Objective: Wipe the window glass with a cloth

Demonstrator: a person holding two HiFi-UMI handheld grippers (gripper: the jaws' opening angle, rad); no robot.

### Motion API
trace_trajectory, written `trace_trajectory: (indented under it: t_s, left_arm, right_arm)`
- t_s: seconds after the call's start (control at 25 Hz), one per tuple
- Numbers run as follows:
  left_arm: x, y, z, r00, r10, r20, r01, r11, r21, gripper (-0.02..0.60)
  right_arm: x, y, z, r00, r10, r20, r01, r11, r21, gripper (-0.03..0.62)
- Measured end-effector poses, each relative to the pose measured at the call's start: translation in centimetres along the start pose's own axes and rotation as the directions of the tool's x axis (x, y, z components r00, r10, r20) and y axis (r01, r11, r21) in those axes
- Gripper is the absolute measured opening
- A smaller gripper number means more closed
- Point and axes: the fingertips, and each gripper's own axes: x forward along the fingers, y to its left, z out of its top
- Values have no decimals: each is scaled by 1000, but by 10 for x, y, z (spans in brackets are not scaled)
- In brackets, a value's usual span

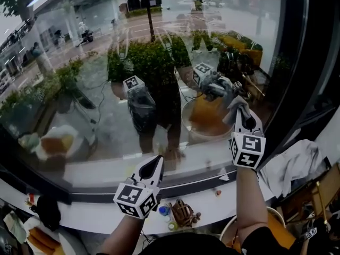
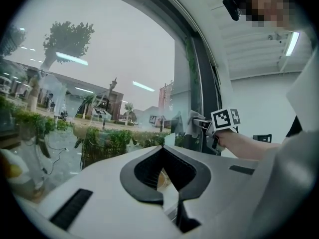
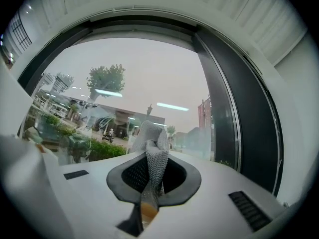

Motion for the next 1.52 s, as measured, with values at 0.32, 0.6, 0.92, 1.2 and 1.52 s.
trace_trajectory:
  t_s: [0.32,0.6,0.92,1.2,1.52]
  left_arm:
    - [-15,10,3,999,41,12,-41,999,-2,8]
    - [-44,29,2,996,84,19,-84,996,-7,8]
    - [-80,59,6,992,125,30,-125,992,-10,8]
    - [-119,93,8,984,170,44,-170,985,-18,8]
    - [-167,133,4,969,241,55,-239,970,-31,8]
  right_arm:
    - [20,34,-1,999,44,-9,-44,999,18,41]
    - [15,77,17,997,70,29,-71,996,49,41]
    - [6,151,45,988,139,70,-144,988,63,41]
    - [-5,231,68,969,227,94,-232,971,53,41]
    - [-17,317,85,945,305,119,-312,949,43,41]
